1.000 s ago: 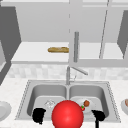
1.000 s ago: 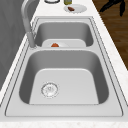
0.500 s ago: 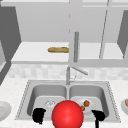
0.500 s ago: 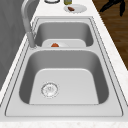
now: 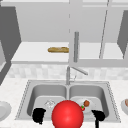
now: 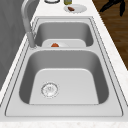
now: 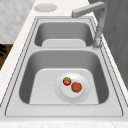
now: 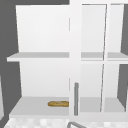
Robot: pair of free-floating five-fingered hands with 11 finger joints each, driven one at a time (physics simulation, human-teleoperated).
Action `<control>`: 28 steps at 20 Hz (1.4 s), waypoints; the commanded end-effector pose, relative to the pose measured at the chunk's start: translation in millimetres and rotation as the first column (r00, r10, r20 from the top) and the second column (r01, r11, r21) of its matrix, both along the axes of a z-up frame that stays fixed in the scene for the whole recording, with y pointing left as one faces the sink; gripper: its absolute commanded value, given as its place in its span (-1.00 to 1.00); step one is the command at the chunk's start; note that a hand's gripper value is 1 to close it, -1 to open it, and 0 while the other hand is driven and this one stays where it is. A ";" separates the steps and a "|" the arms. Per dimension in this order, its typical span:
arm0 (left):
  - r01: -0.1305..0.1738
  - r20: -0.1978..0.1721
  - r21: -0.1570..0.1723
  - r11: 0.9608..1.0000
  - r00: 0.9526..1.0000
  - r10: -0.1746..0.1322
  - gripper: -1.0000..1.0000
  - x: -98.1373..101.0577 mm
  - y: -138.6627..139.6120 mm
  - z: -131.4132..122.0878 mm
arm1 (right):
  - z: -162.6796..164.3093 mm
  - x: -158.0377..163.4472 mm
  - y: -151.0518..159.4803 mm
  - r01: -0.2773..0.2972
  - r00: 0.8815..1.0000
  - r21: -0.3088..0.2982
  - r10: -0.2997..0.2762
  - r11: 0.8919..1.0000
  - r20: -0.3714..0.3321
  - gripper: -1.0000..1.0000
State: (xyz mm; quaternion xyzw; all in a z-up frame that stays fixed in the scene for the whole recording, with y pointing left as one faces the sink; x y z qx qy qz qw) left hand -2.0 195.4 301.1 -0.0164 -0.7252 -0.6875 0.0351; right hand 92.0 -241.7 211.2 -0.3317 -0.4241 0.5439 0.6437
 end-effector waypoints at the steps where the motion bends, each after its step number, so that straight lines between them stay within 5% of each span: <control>1: 0.000 0.000 0.000 1.000 1.000 0.000 0.00 0.0 0.0 0.0 | 0.0 0.0 2.1 -0.012 1.000 0.000 0.012 1.000 0.000 -1.00; 2: -0.010 0.000 0.000 1.000 1.000 0.010 -1.00 0.0 4.4 0.0 | 0.0 0.0 0.1 0.000 1.000 0.000 0.000 1.000 0.000 0.00; 6: -0.018 -0.051 -0.018 1.000 0.999 0.017 -1.00 -0.4 14.8 3.6 | 0.9 0.4 0.2 -0.002 1.000 -0.007 0.002 1.000 0.013 0.00; 9: 0.004 -0.041 -0.024 1.000 0.999 -0.005 -1.00 -0.5 28.1 4.7 | 0.7 0.3 0.3 0.001 1.000 -0.004 -0.001 1.000 0.016 0.00; 21: 0.015 -0.077 -0.056 0.998 0.997 -0.019 -1.00 4.5 106.4 12.7 | 0.4 0.3 0.3 0.007 1.000 0.001 -0.007 1.000 0.022 0.00; 28: 0.035 -0.071 -0.049 0.998 0.997 -0.038 -1.00 21.5 151.5 14.9 | 0.3 0.3 0.4 0.008 1.000 0.002 -0.008 1.000 0.022 0.00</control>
